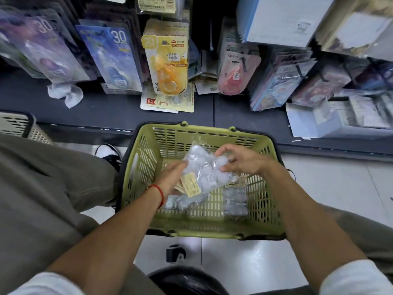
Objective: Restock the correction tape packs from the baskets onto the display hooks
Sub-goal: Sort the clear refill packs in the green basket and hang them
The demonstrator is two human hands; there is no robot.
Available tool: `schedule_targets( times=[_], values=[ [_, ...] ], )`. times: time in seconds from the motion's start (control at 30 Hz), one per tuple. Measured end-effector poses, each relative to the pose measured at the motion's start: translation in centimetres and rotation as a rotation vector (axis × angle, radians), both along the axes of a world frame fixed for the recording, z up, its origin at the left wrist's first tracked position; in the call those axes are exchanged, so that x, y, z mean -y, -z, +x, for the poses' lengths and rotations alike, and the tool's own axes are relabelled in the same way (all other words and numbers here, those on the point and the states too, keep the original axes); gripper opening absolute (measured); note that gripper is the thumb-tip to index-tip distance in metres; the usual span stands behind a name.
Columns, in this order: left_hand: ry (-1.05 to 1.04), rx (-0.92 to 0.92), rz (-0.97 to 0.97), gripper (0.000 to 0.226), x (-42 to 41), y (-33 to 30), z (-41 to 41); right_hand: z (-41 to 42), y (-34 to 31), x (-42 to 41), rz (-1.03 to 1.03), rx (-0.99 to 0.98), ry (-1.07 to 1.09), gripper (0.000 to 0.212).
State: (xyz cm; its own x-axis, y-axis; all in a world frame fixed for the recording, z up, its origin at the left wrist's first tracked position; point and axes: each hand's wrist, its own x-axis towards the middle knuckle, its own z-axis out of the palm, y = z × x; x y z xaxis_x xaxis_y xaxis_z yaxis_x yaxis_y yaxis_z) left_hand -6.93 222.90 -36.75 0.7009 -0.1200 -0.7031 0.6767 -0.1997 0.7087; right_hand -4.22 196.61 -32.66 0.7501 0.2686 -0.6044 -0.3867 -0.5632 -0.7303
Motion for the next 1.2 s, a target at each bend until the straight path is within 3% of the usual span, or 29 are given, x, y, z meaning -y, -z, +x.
schedule_targets(
  times=[0.1,0.2,0.27,0.33,0.43,0.57,0.67,0.8,0.97,1.07,1.13,1.2],
  values=[
    [0.232,-0.081,-0.071,0.032,-0.3,0.5,-1.0,0.3,1.9,-2.7,-0.171,0.166,0.081,0.038],
    [0.129,-0.096,-0.028,0.029,-0.6,1.6,-1.3,-0.1,4.4,-2.8,-0.371,0.308,0.061,0.031],
    [0.07,-0.109,0.008,0.025,-1.1,2.0,-1.1,-0.7,6.4,-1.6,-0.589,0.262,-0.017,0.026],
    [0.063,-0.103,0.063,0.025,-1.6,2.7,-0.9,-2.1,9.0,-0.2,-0.842,0.166,-0.224,0.039],
    [0.065,-0.142,0.08,0.025,-1.9,3.3,-1.0,-4.1,12.3,0.6,-0.981,0.1,-0.415,0.07],
    [0.061,-0.148,0.074,0.038,-1.7,3.5,-1.1,-3.4,13.5,-0.1,-1.112,0.141,-0.503,0.077],
    [0.039,-0.137,0.082,0.053,-1.5,3.1,-0.9,-1.8,12.1,-0.5,-1.004,0.058,-0.446,0.073],
    [-0.016,-0.094,0.052,0.031,-1.4,2.2,-0.9,-0.4,8.5,-0.7,-0.699,-0.034,-0.298,0.073],
    [-0.181,-0.066,-0.052,0.033,-1.3,0.5,-1.2,-0.1,1.2,0.7,-0.558,-0.017,-0.174,0.067],
    [-0.269,-0.065,-0.094,0.063,-0.7,-1.1,-1.5,-0.3,-4.2,2.2,-0.469,0.045,-0.017,0.047],
    [-0.323,-0.05,-0.06,0.082,-0.3,-2.1,-1.4,-0.8,-8.1,3.2,-0.307,0.081,0.146,0.034],
    [-0.39,-0.022,-0.079,0.068,0.2,-3.4,-1.3,-1.4,-11.9,4.0,-0.136,0.14,0.292,0.032]
  ],
)
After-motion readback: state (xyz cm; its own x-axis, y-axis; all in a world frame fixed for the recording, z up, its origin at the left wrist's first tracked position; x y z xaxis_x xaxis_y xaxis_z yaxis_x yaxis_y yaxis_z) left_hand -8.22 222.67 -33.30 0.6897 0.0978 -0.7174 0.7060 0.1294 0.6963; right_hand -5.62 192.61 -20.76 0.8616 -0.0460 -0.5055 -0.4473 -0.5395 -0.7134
